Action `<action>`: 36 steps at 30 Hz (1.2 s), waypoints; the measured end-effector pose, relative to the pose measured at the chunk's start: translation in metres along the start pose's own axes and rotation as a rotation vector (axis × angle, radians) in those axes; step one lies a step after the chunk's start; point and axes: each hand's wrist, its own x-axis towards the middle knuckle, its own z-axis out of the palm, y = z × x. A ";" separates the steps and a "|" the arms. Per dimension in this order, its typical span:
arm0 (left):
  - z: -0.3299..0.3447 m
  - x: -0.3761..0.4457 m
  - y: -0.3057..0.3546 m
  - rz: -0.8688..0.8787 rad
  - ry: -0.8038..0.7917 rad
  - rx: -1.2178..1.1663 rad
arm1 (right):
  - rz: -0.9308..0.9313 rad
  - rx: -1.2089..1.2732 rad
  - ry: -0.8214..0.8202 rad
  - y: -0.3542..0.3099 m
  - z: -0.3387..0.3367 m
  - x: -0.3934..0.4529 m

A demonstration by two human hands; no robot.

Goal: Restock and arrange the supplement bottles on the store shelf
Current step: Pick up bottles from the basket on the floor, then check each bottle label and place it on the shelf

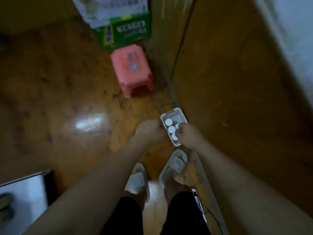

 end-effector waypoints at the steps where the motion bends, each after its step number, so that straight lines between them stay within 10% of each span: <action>1: -0.028 -0.045 0.000 -0.015 0.017 -0.011 | -0.038 -0.034 -0.001 -0.029 -0.016 -0.033; 13: -0.109 -0.421 -0.084 -0.362 0.475 -0.231 | -0.691 -0.401 -0.108 -0.258 -0.015 -0.291; 36: 0.164 -0.912 -0.143 -1.215 1.145 -0.576 | -1.683 -0.832 -0.354 -0.402 0.273 -0.696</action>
